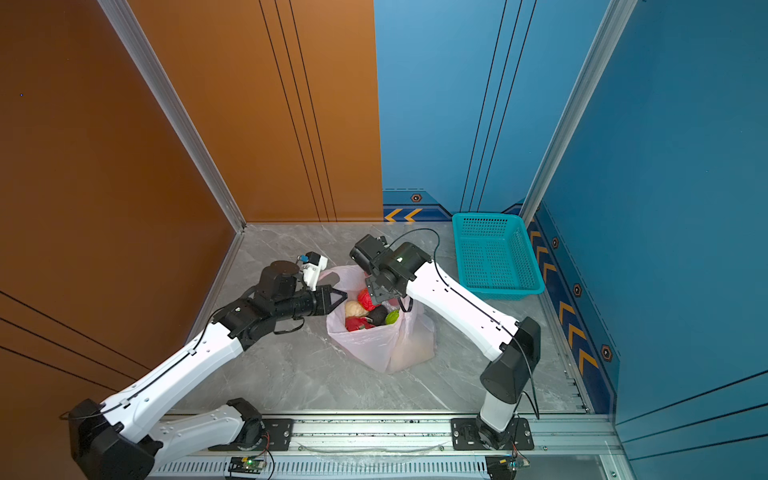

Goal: Untie the knot of the plastic bag and take out the fruit

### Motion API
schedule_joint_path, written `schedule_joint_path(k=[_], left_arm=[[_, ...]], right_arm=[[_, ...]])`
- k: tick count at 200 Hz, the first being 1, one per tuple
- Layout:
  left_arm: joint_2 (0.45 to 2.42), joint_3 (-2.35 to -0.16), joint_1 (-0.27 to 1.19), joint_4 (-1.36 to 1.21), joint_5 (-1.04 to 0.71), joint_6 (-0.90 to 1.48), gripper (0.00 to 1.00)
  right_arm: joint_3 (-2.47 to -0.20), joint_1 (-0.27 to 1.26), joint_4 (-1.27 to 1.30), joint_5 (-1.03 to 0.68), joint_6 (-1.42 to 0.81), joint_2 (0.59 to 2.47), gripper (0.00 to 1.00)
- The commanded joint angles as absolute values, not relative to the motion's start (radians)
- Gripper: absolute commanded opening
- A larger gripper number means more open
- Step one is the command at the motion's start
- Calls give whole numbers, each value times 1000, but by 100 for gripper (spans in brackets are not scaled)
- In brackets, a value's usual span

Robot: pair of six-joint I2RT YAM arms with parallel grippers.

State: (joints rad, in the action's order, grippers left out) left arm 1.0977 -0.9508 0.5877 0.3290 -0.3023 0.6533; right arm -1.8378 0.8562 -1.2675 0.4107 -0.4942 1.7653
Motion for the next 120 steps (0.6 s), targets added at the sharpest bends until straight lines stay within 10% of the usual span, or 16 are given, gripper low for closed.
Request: schedule_joint_path(k=[1, 68, 120], left_arm=[[1048, -911, 616, 308, -243, 678, 0], [871, -800, 601, 408, -124, 707, 0], [746, -757, 597, 491, -42, 758, 0]], right_arm=[[-1829, 872, -1392, 626, -588, 1798, 83], [-1707, 840, -1182, 620, -435, 1741, 0], [-1847, 826, -1120, 342, -259, 1746, 0]])
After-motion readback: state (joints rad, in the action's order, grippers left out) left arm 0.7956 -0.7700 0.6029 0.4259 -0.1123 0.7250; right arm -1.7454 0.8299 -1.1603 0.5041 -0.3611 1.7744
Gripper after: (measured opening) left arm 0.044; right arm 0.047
